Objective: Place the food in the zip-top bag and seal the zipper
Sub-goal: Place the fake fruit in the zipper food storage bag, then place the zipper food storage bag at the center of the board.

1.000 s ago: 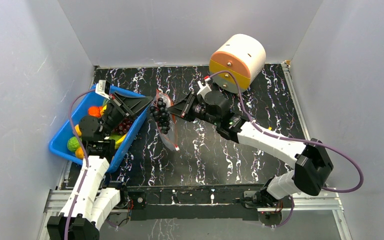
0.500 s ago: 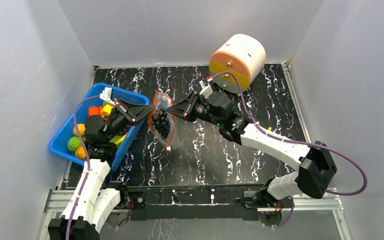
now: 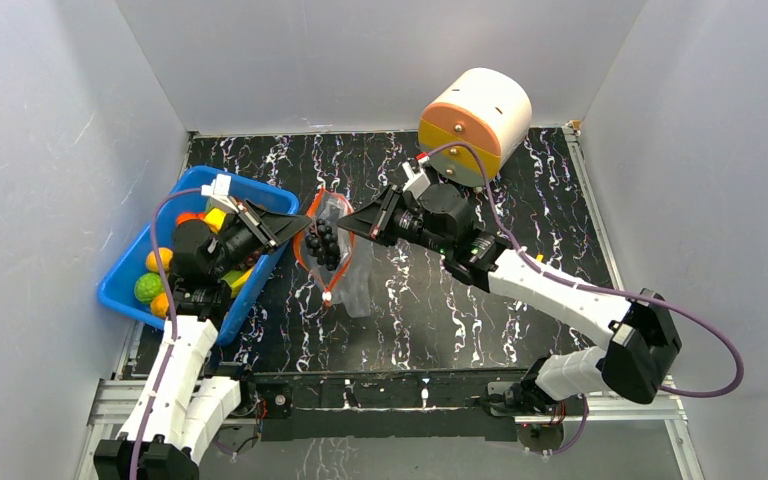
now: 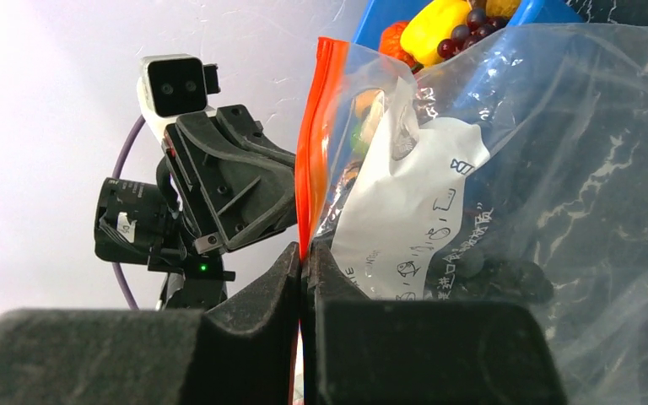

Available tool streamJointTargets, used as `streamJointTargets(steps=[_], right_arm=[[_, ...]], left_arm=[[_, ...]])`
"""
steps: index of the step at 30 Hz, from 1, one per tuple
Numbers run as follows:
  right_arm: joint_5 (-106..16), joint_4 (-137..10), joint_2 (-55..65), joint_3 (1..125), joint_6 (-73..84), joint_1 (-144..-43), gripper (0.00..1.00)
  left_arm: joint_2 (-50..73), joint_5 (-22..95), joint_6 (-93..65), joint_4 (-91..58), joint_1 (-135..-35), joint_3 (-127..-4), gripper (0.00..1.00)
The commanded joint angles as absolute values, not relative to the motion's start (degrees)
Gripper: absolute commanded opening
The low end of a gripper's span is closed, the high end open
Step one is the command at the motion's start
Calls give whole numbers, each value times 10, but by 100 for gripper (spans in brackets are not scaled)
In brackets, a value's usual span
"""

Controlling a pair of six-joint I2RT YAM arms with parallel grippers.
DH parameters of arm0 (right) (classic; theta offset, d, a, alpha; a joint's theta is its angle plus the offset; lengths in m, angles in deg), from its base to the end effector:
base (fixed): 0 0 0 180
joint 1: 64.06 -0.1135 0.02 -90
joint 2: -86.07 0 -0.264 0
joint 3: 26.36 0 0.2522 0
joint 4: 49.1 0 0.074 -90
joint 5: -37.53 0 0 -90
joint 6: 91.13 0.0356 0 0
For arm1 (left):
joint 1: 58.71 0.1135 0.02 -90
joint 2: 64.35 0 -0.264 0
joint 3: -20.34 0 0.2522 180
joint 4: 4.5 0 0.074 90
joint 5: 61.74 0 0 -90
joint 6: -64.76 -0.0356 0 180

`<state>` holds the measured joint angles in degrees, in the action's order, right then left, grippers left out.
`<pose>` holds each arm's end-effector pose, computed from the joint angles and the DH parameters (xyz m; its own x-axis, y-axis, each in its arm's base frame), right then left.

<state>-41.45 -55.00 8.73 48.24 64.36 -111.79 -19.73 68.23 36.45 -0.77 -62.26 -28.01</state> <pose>0.2114 0.2427 0.3427 -0.8185 0.4274 -0.3840 -0.2621 0.3170 0.9115 0.1824 -0.0342 0.3285 -0.5400 -0.6425 -0.5437 0.4381 0.3370 -0.8334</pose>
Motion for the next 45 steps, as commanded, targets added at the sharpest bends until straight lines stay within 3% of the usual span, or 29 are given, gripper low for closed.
streamJointTargets(steps=[1,7,12,16,21,27,42,45], right_arm=[[-436,-545,118,474,626,-1116,0],[-438,-543,120,462,627,-1116,0],[-465,-543,123,446,611,-1116,0],[-476,-542,132,433,612,-1116,0],[-477,-547,135,436,611,-1116,0],[-474,-551,137,444,608,-1116,0],[-448,-557,125,445,611,-1116,0],[-443,-555,121,444,612,-1116,0]], left_arm=[[-188,700,338,-53,-622,-314,2],[-185,721,373,-9,-622,-289,21],[-187,715,309,-103,-622,-335,61],[-185,699,201,-224,-621,-396,73],[-174,675,82,-337,-622,-422,75],[-146,697,56,-361,-622,-408,72],[-103,785,177,-207,-626,-317,61],[-100,773,169,-207,-635,-319,54]])
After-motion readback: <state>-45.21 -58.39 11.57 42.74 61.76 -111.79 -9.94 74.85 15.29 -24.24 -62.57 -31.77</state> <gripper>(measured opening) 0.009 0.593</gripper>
